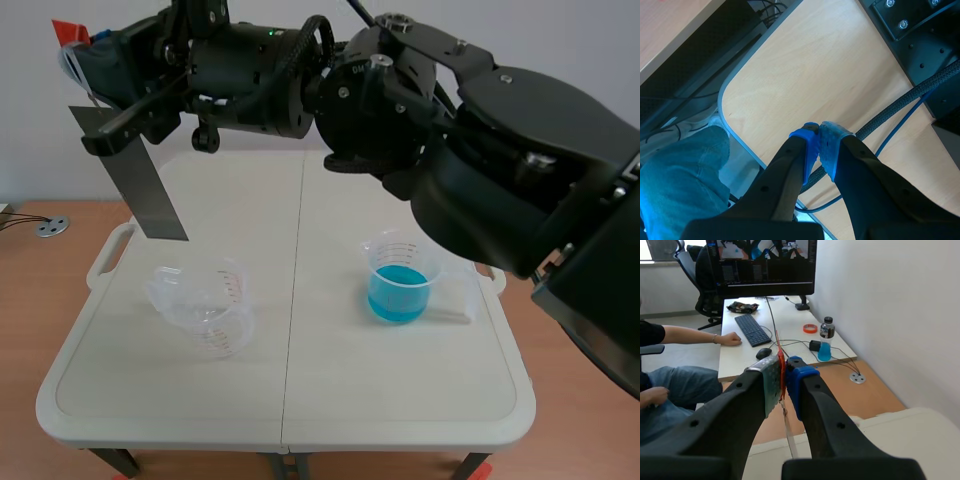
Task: Hold the metal plate by the orange handle, dip it into the blue solution, take it out and point at it, then put the plate back in the beaker on the left.
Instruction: 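Put the plate into the left beaker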
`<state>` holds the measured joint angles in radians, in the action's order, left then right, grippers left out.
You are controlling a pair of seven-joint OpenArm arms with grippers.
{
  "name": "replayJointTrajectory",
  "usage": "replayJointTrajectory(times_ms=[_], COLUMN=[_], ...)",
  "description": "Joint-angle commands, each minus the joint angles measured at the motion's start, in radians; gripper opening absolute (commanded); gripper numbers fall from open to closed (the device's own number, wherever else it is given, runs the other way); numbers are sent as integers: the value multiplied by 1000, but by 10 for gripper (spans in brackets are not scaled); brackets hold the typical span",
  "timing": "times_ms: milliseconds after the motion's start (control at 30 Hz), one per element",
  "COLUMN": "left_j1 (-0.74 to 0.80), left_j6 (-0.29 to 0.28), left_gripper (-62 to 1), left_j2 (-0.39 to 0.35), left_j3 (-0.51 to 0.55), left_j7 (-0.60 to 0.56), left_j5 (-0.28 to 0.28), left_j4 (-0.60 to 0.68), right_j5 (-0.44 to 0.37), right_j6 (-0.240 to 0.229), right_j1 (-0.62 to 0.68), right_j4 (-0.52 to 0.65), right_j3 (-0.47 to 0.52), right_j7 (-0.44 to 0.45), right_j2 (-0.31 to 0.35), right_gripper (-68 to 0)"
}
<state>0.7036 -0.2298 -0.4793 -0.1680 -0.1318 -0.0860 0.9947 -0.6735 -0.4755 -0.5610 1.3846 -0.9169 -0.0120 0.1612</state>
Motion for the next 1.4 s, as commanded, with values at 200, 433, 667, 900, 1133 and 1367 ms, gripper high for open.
replayJointTrajectory(times_ms=[200,433,667,900,1133,1367], left_j1=[10,8,8,8,8,8], left_j6=[-1,-1,-1,-1,-1,-1], left_gripper=[-575,-575,-575,-575,-575,-575], left_j2=[0,0,0,0,0,0], left_j3=[5,5,5,5,5,5], left_j7=[-7,-8,-7,-8,-7,-8], left_j5=[3,3,3,3,3,3], left_j4=[11,11,11,11,11,11], right_j5=[-15,-15,-16,-15,-14,-10], right_j6=[-4,-8,-8,-8,-8,-8], right_j1=[18,18,18,19,39,71], right_j4=[15,16,16,16,16,16], right_j3=[9,9,9,9,9,9], right_j7=[23,35,59,64,64,64], right_j2=[27,54,85,99,99,99], right_gripper=[-662,-662,-662,-662,-662,-662])
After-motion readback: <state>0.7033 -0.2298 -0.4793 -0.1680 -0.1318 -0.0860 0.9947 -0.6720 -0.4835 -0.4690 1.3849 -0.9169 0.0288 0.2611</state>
